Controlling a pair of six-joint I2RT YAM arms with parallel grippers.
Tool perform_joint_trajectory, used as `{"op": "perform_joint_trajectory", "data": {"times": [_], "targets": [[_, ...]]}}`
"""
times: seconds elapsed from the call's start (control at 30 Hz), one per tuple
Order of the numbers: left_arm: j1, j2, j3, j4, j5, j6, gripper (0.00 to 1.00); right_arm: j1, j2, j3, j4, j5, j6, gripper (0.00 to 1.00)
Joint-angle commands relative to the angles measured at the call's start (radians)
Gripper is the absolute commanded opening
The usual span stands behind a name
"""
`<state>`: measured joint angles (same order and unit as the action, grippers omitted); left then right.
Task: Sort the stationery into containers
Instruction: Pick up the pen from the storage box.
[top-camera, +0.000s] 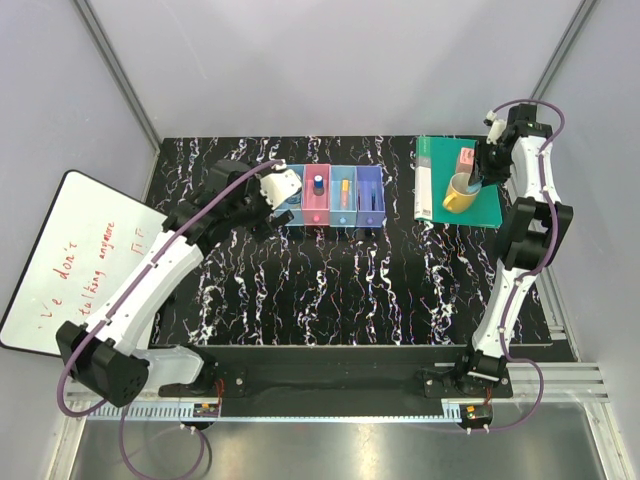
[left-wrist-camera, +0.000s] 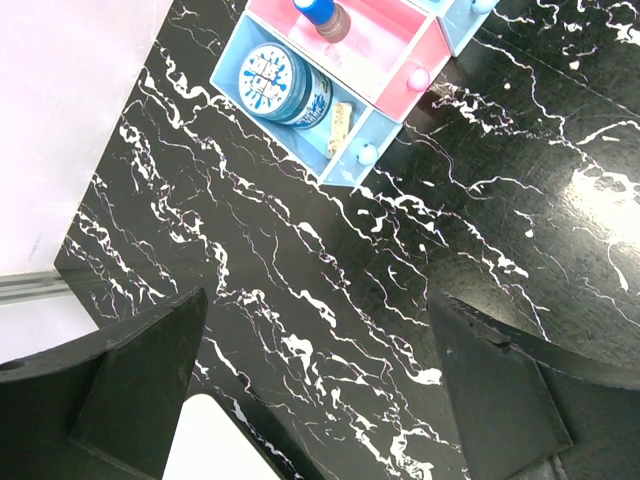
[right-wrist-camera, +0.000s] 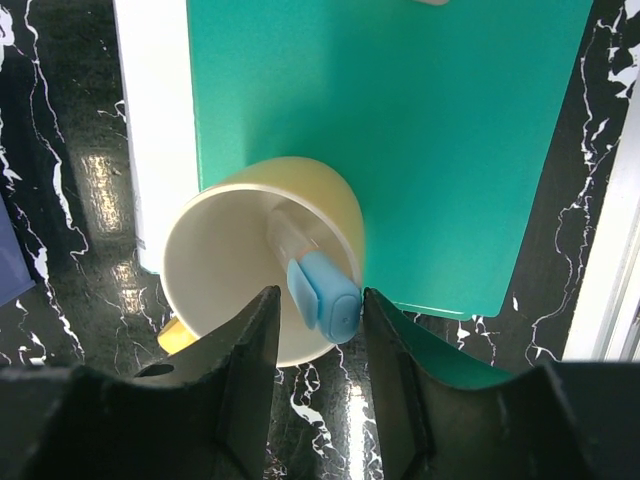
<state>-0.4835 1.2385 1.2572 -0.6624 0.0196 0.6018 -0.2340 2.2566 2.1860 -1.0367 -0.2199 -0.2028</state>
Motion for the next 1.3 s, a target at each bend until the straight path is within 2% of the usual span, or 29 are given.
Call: {"op": "perform_joint_trajectory", "data": {"times": [0.0,0.47,0.7,0.83,1.27], "targets": [[-0.004,0.018,0.062,0.018,-0.018,-0.008,0.99,-0.004,-0.022,0.038,0.012,-0.035,0.006,0.44],[-0.004,0.022,0.061,0.026,-0.014,-0.004,0.99,0.025,-0.049,0.023,0.012,-0.03,0.005,0.44],[-0.004,0.024,0.061,0.029,-0.01,-0.007,0.99,0.048,-0.065,0.017,0.01,-0.019,-0.001,0.45],[-0.004,0.019,0.056,0.03,-0.009,-0.011,0.99,0.053,-0.074,0.011,0.009,-0.007,-0.007,0.5],[-0.006,0.015,0.045,0.038,-0.006,-0.016,0.99,0.056,-0.092,0.003,0.009,0.011,-0.017,0.5]]}}
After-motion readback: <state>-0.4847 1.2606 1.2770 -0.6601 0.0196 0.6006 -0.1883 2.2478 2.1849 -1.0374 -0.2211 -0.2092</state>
